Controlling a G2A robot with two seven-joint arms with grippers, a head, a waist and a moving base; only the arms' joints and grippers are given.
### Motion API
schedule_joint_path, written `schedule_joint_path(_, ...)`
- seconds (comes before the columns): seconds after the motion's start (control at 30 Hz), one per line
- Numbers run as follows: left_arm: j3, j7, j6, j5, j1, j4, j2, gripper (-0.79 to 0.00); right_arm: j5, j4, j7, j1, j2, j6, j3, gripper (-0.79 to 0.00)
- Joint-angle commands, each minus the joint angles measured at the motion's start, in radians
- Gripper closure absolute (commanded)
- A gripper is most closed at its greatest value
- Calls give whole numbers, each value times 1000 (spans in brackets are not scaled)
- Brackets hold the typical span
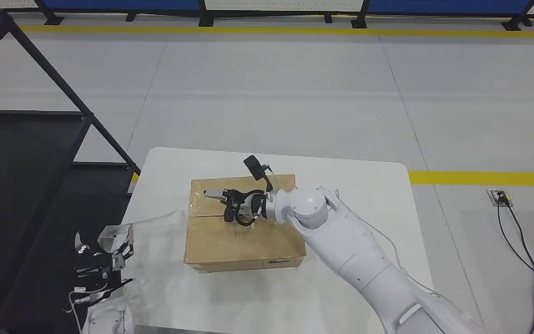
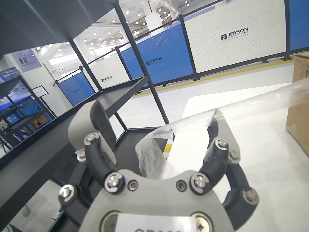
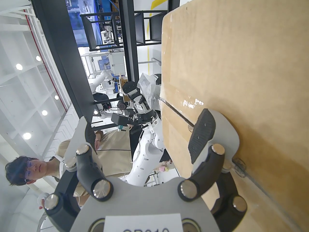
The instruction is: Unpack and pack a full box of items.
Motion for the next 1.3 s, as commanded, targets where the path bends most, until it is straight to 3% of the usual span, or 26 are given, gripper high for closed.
schedule_joint_path(0.0, 1, 0, -13, 29, 6, 7, 3, -785, 0, 8, 3, 4, -4, -1, 1, -785)
schedule_joint_path(0.37, 10, 1, -118, 209, 27, 59, 24, -785, -14, 49, 23, 20, -24, -14, 9, -785)
schedule_joint_path(0.73, -16, -33, -215, 253, 83, 12, 42, -785, -31, 71, 35, 28, -37, -27, 25, -785)
schedule_joint_path(0.87, -22, 0, -224, 210, 117, -15, 41, -785, -41, 76, 40, 29, -40, -30, 30, -785)
schedule_joint_path(1.0, -47, 174, -247, 123, 202, -73, 40, -785, -47, 84, 45, 33, -43, -30, 38, -785)
schedule_joint_path(1.1, -70, 254, -313, -1, 252, -114, 37, -785, -49, 93, 51, 37, -43, -34, 47, -785)
schedule_joint_path(1.27, -111, 192, -462, -172, 319, -212, 37, -785, -60, 102, 66, 41, -41, -48, 63, -785)
